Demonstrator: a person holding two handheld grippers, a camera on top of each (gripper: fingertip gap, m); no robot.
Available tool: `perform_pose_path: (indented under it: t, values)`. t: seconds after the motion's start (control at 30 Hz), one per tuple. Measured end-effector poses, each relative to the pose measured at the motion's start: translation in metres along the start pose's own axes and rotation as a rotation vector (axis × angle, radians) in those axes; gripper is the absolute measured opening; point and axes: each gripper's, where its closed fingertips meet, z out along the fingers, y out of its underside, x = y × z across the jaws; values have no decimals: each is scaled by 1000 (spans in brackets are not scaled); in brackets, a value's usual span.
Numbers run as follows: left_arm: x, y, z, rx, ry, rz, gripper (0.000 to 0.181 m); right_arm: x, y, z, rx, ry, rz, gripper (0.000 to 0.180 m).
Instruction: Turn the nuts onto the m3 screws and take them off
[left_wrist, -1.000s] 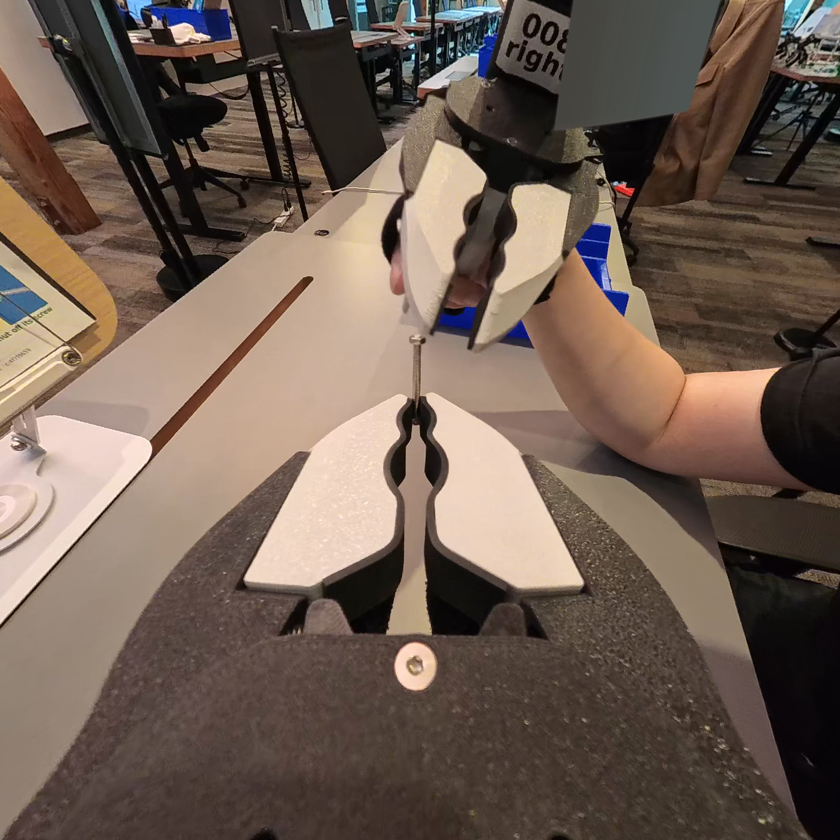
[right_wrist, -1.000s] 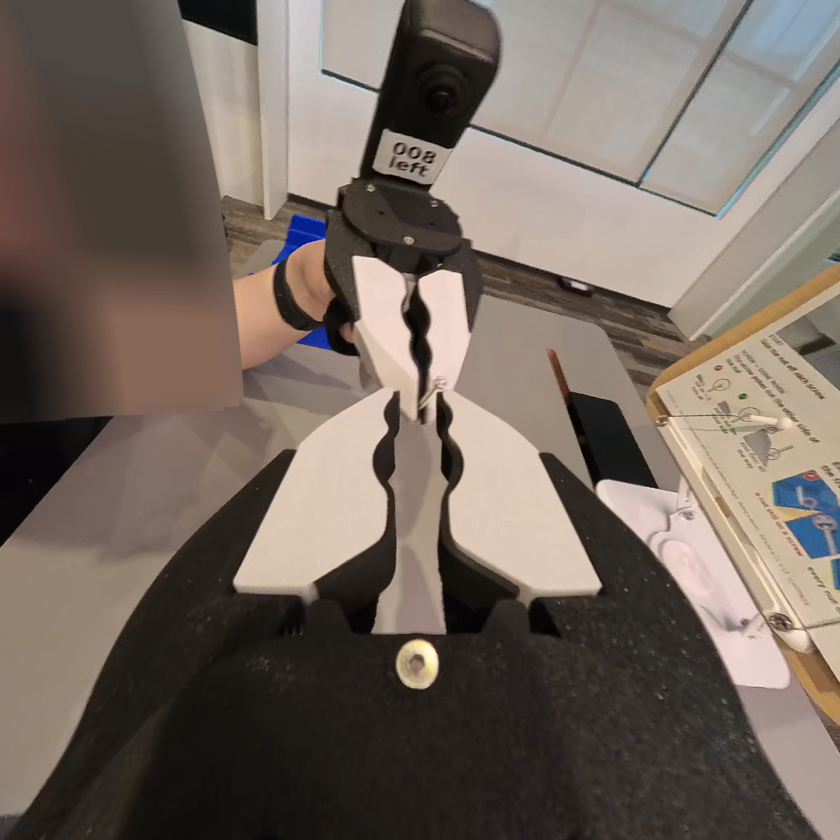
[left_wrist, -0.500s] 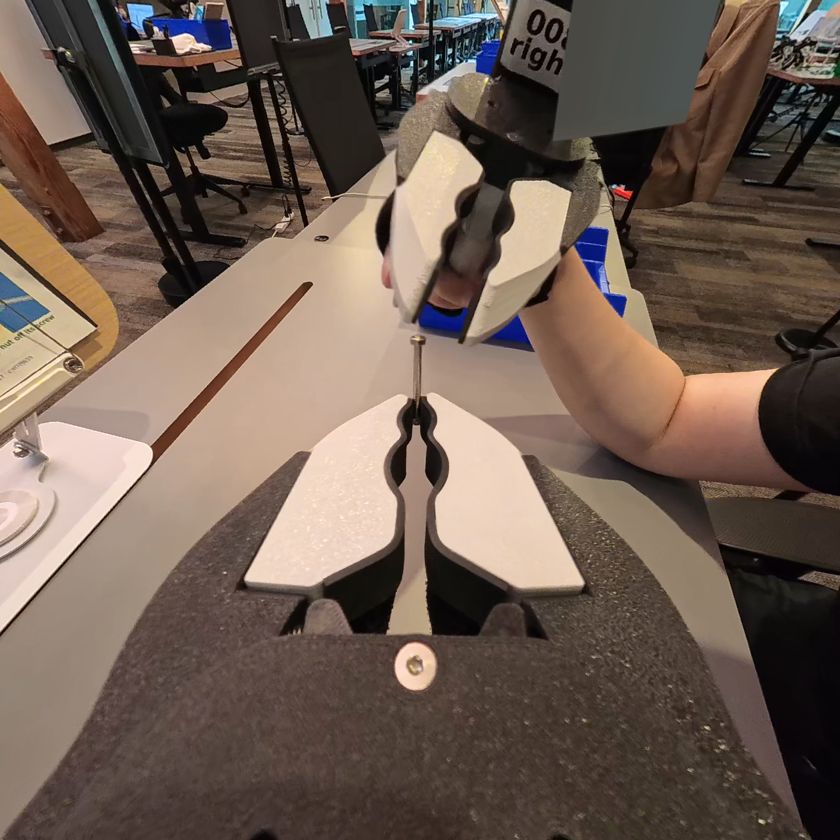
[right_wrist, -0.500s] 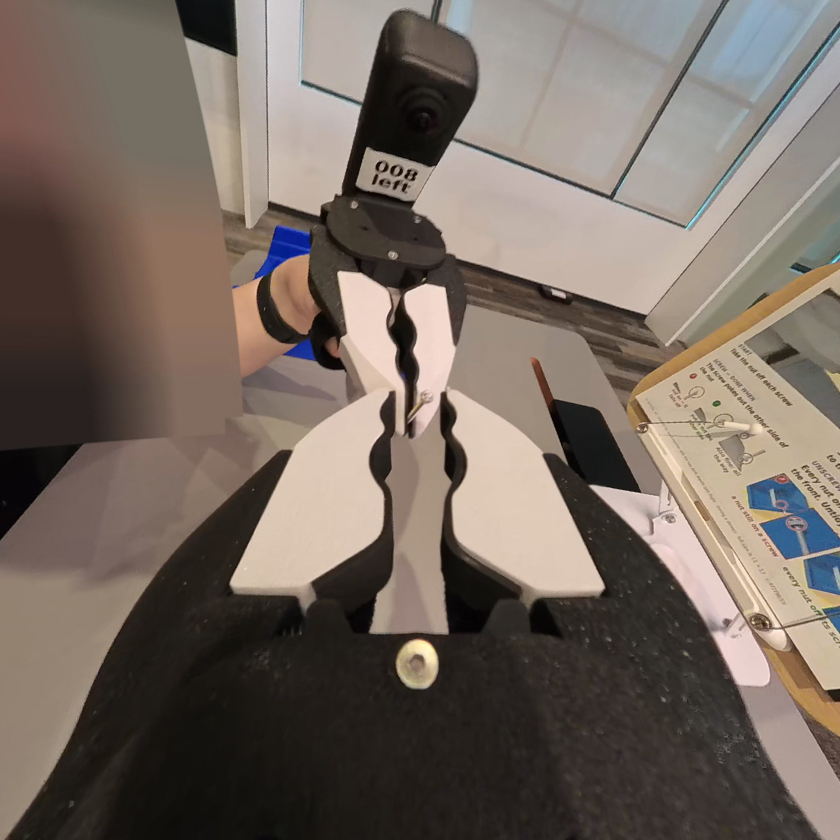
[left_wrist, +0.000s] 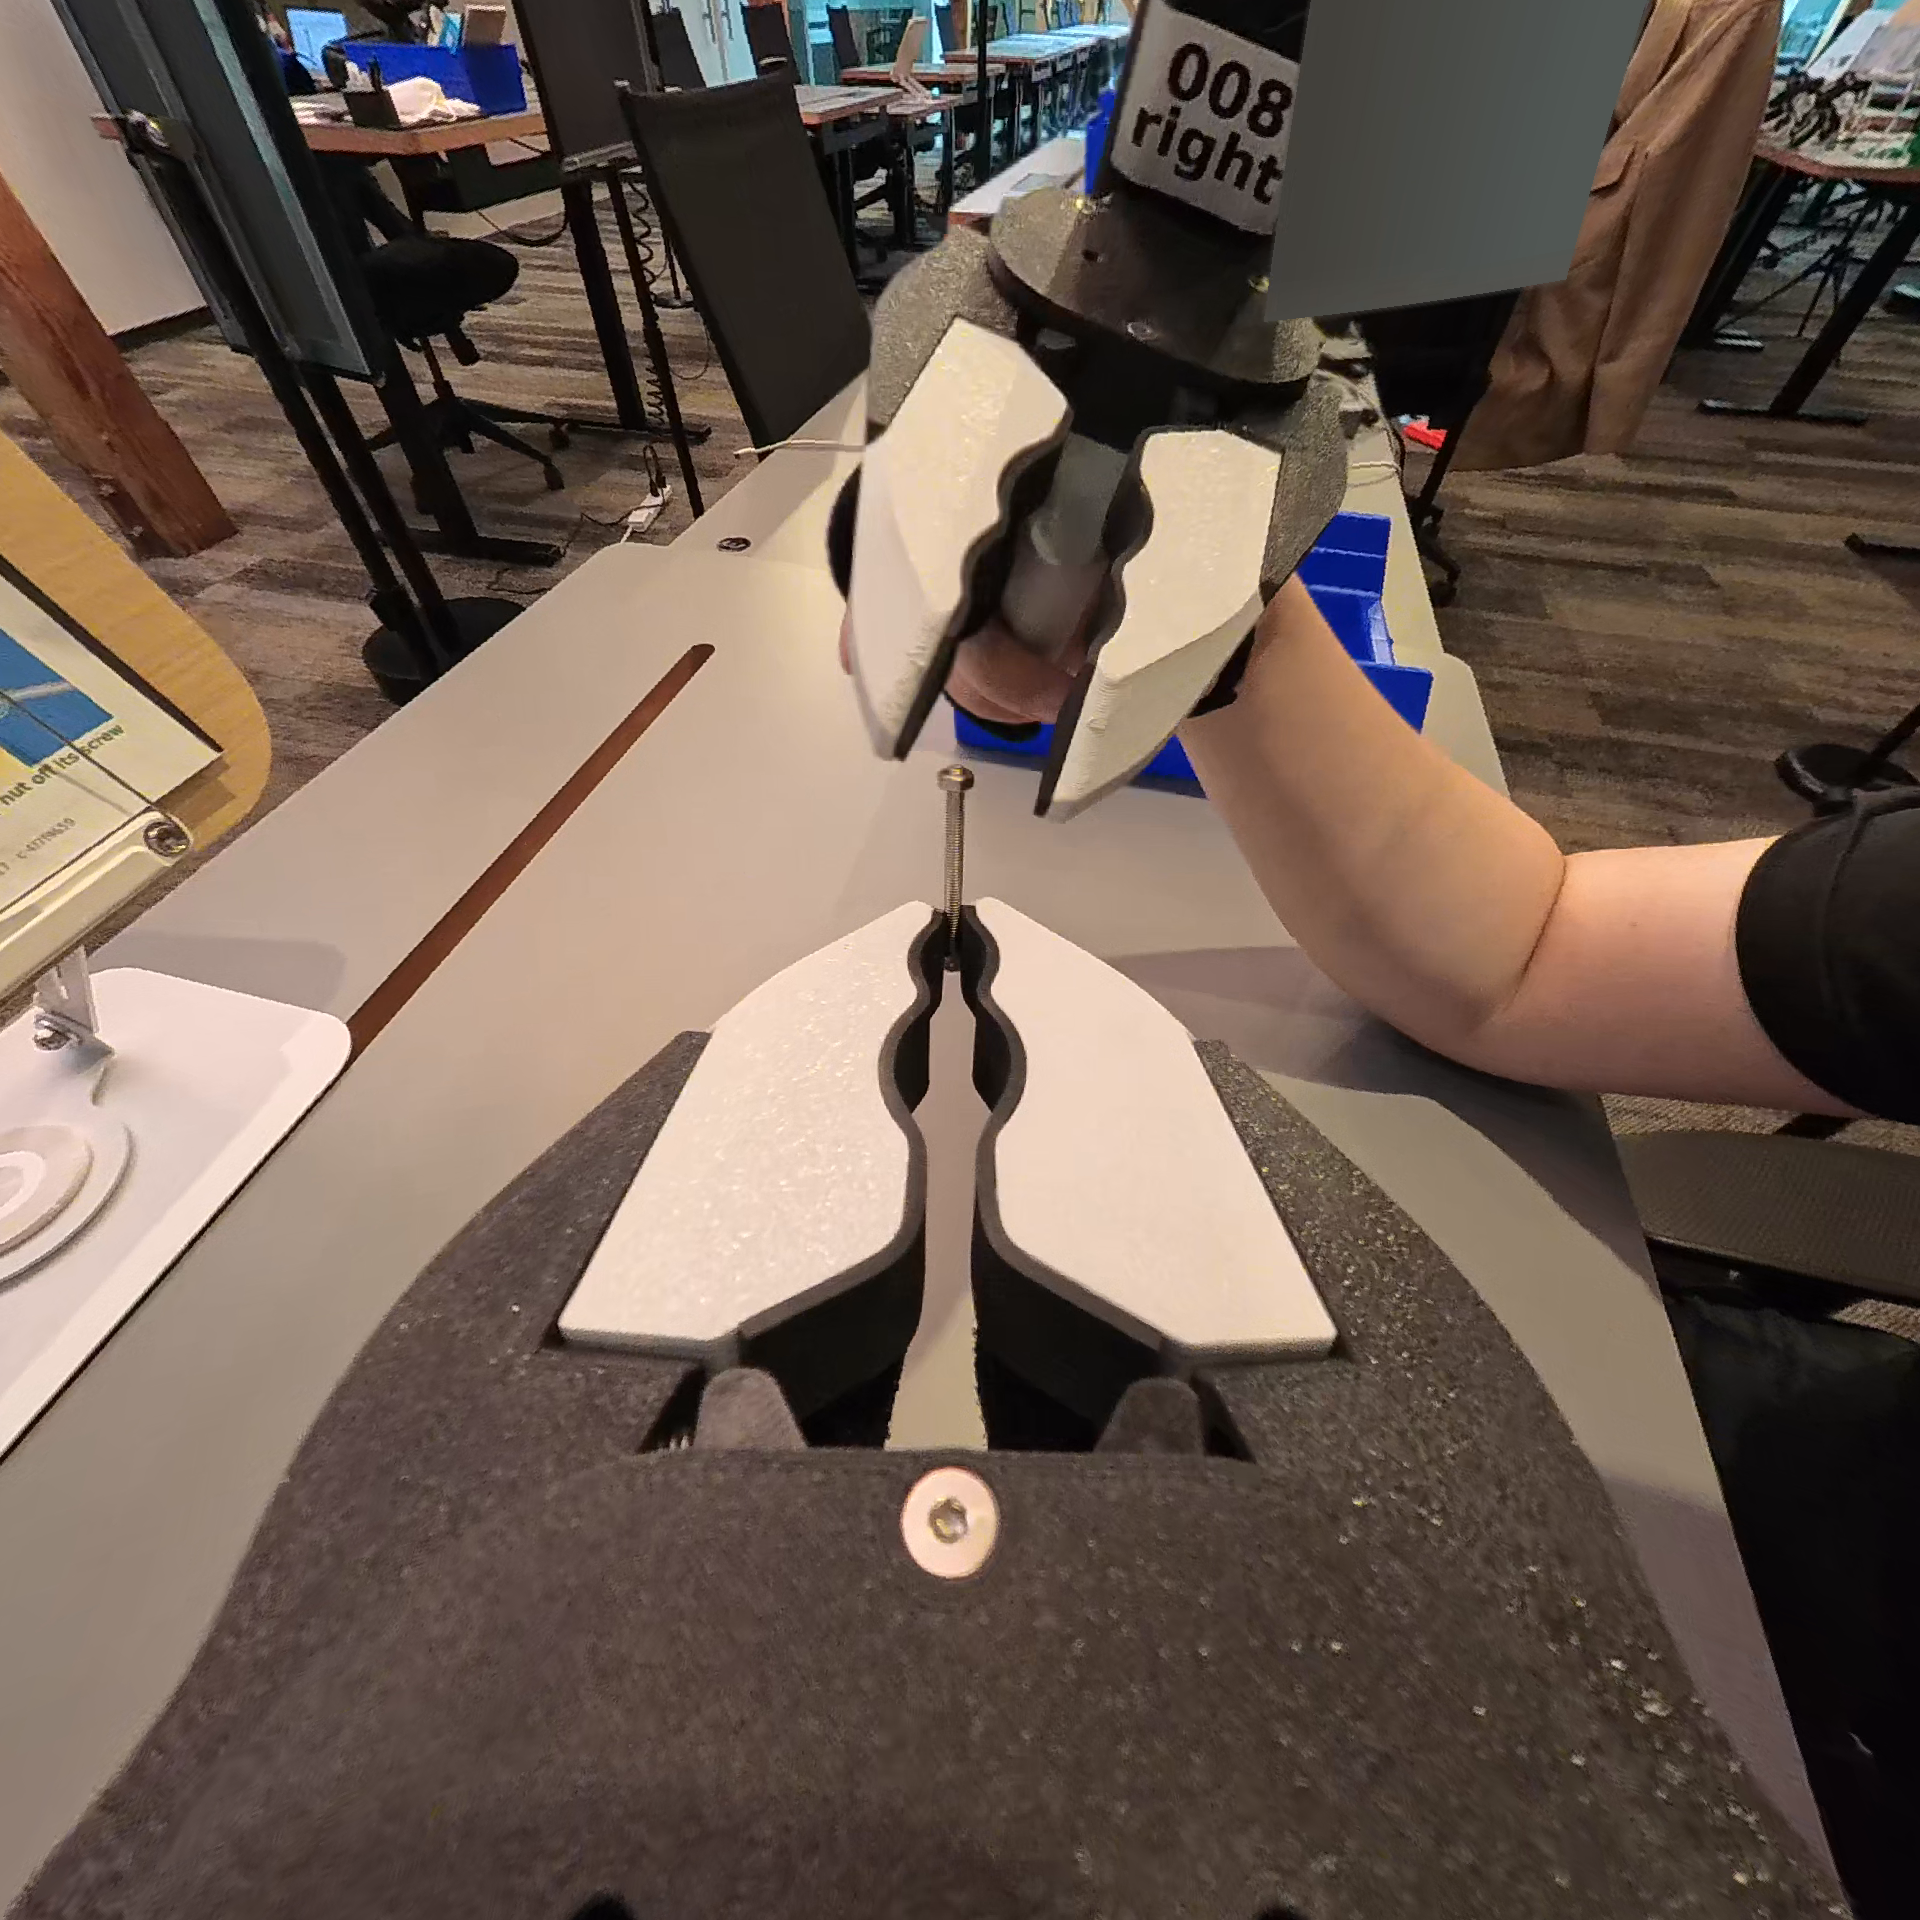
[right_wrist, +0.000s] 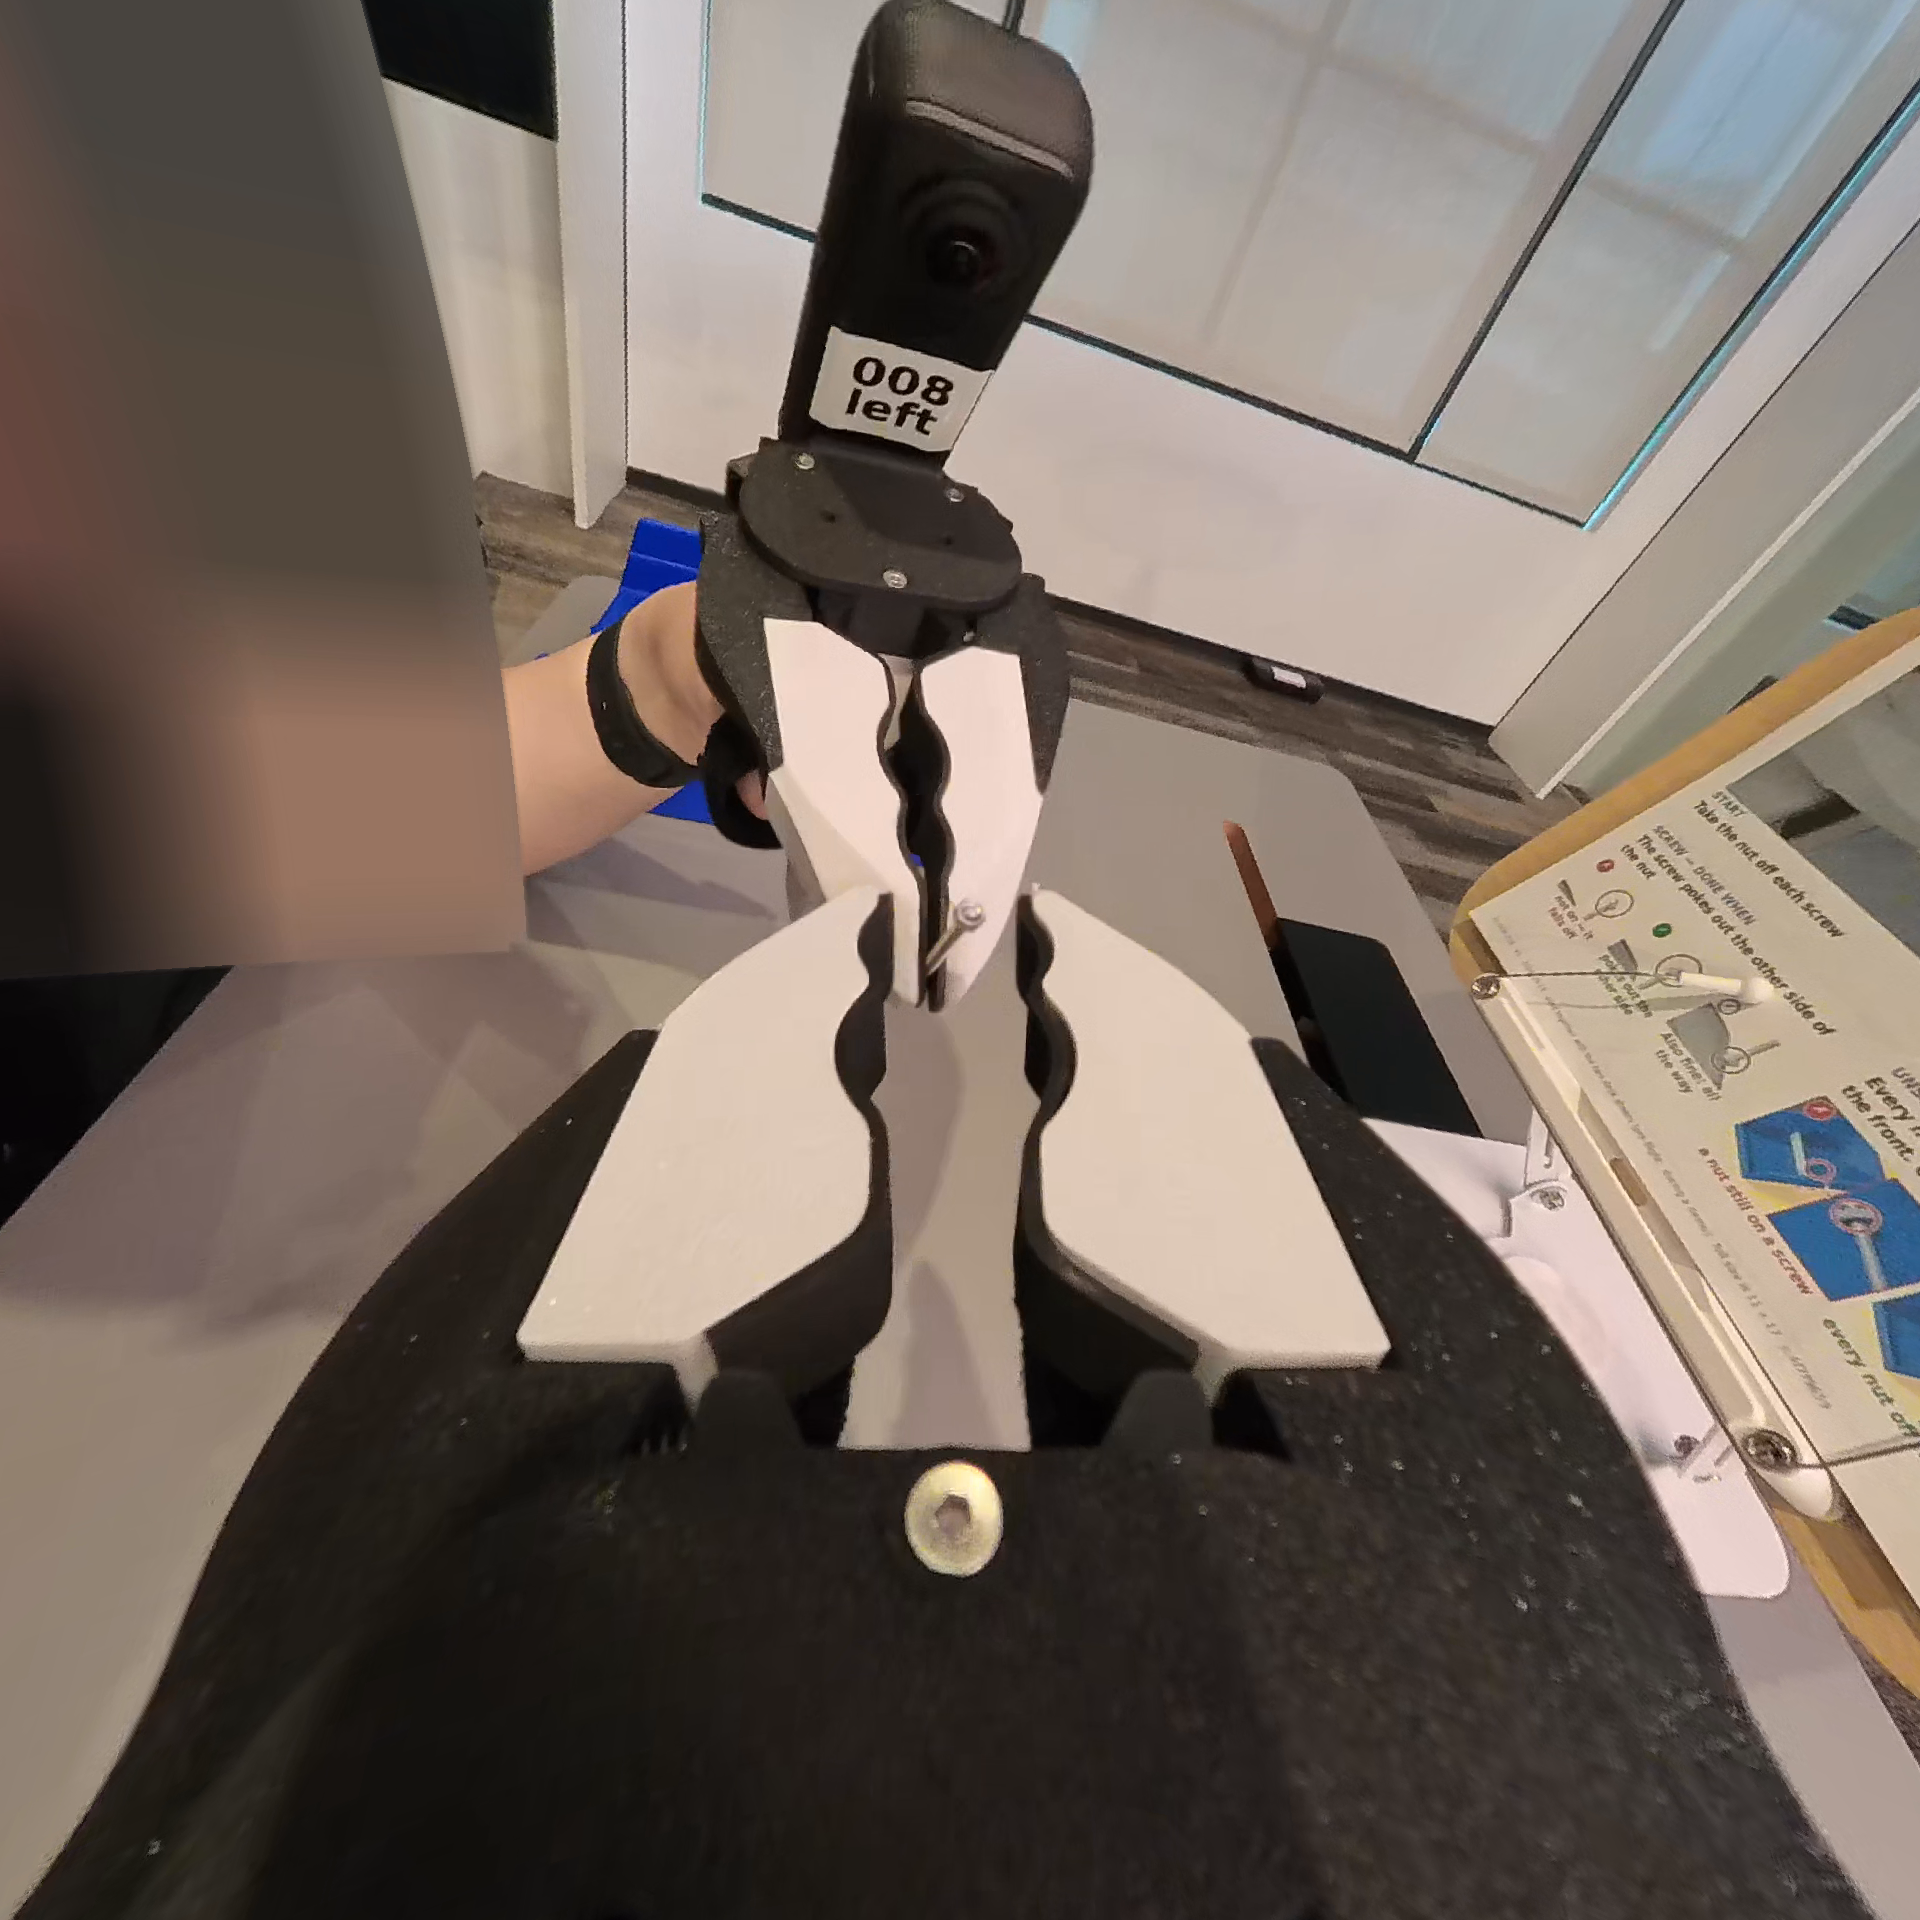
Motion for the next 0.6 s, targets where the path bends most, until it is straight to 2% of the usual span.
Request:
perform_pose_path:
  t: [0.17, 0.23, 0.4, 0.53, 0.6]
  values:
    - [-3, 1, -1, 0, -9, -6, 2, -5, 6, 1, -50, -7, -26, 23]
    - [-5, -1, -3, 10, -15, -12, 2, -9, 6, -2, -55, -41, -8, 15]
    - [-1, -1, -1, 10, 1, -8, 2, -1, -2, 1, 3, 6, -21, 21]
    - [-3, 0, -1, 0, -10, -5, 2, -5, 2, 2, -26, -5, -35, 24]
    - [-5, -1, -3, 7, -18, -11, 2, -6, 4, -3, -44, -20, -23, 15]
